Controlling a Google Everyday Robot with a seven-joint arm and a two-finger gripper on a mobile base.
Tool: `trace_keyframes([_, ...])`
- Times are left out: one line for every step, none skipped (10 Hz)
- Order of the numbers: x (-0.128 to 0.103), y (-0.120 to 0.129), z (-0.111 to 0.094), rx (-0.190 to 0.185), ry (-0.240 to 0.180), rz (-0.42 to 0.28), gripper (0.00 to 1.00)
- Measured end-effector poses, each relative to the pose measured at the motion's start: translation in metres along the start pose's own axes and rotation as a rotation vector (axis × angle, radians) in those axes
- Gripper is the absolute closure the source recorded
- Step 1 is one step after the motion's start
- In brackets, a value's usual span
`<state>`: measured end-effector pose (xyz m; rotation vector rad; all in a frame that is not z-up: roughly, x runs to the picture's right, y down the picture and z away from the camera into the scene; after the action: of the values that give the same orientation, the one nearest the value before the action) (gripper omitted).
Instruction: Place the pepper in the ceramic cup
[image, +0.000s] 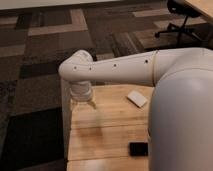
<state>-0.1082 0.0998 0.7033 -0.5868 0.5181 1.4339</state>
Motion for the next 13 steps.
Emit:
trace_keyframes([0.0, 0.0, 0.0, 0.0, 0.0, 0.0, 0.35])
trace_keyframes([0.0, 0.0, 0.0, 0.0, 0.0, 0.0, 0.35])
trace_keyframes([0.0, 0.0, 0.0, 0.0, 0.0, 0.0, 0.35])
trace_keyframes([0.0, 0.0, 0.0, 0.0, 0.0, 0.0, 0.35])
trace_keyframes([0.0, 0.0, 0.0, 0.0, 0.0, 0.0, 0.35])
trace_keyframes([0.0, 0.0, 0.0, 0.0, -0.001, 0.001, 0.35])
trace_keyframes([-0.001, -0.01, -0.003, -0.001, -0.004, 0.019, 0.35])
trace_keyframes([-0.001, -0.023, -0.006, 0.006, -0.003, 0.041, 0.35])
trace_keyframes([-0.002, -0.04, -0.01, 0.011, -0.004, 0.061, 0.35])
trace_keyframes([-0.005, -0.063, -0.017, 0.006, -0.008, 0.086, 0.35])
trace_keyframes([-0.007, -0.076, -0.02, 0.004, -0.011, 0.096, 0.35])
trace_keyframes([-0.009, -0.098, -0.027, 0.014, -0.013, 0.102, 0.35])
trace_keyframes([-0.008, -0.124, -0.035, 0.029, -0.015, 0.108, 0.35])
